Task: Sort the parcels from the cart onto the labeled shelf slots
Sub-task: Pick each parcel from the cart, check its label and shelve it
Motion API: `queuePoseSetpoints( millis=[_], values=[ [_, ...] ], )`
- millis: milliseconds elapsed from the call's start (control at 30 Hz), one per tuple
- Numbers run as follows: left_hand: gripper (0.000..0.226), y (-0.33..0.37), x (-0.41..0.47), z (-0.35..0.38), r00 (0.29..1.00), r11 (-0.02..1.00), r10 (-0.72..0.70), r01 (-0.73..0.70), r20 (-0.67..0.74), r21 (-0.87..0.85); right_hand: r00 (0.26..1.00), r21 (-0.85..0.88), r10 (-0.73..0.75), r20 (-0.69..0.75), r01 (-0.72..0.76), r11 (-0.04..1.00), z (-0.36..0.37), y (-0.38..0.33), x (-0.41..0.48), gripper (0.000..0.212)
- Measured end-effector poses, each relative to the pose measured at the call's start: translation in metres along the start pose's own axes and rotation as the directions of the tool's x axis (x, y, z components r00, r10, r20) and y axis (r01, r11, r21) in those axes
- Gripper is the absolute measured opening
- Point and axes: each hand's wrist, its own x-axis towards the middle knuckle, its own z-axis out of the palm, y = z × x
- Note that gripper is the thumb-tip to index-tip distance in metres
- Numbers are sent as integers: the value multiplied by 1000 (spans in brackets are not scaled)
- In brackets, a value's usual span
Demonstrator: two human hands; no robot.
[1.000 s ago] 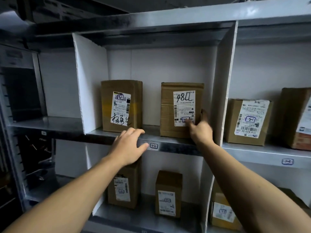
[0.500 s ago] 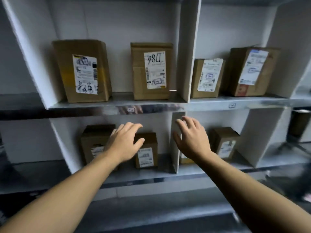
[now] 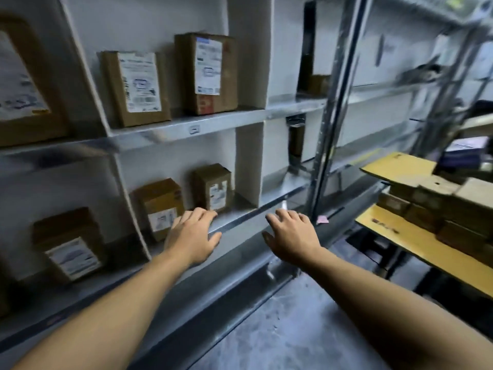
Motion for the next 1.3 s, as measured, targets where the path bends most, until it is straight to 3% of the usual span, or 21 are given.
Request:
queuePoseSetpoints(
  millis=[100, 233, 567, 867, 1133, 1300],
  values=[
    [53, 72, 39, 33, 996, 996, 84, -84, 30, -6, 992, -69, 125, 23, -123, 990, 8, 85, -27, 38],
    [51, 180, 90, 72, 980, 981, 186, -181, 68, -75, 953, -93, 285, 102, -276, 957, 10, 206, -65, 49],
    [54, 425, 186, 154, 898, 902, 418, -393, 134, -180, 782, -118, 599, 173, -588, 800, -1, 437, -136, 49],
    [57, 573, 270, 214, 755, 758, 641, -594, 138, -269, 617, -100, 770, 163, -766, 635, 27, 562, -166, 45],
    [54, 701, 324, 261, 607, 597, 789, -719, 96, -355, 389, -156, 914, 118, -901, 404, 43, 641, -185, 42],
    [51, 755, 330, 286, 507, 507, 856, -786, 100, -355, 331, -142, 932, 148, -925, 351, 50, 679, -202, 44]
  ],
)
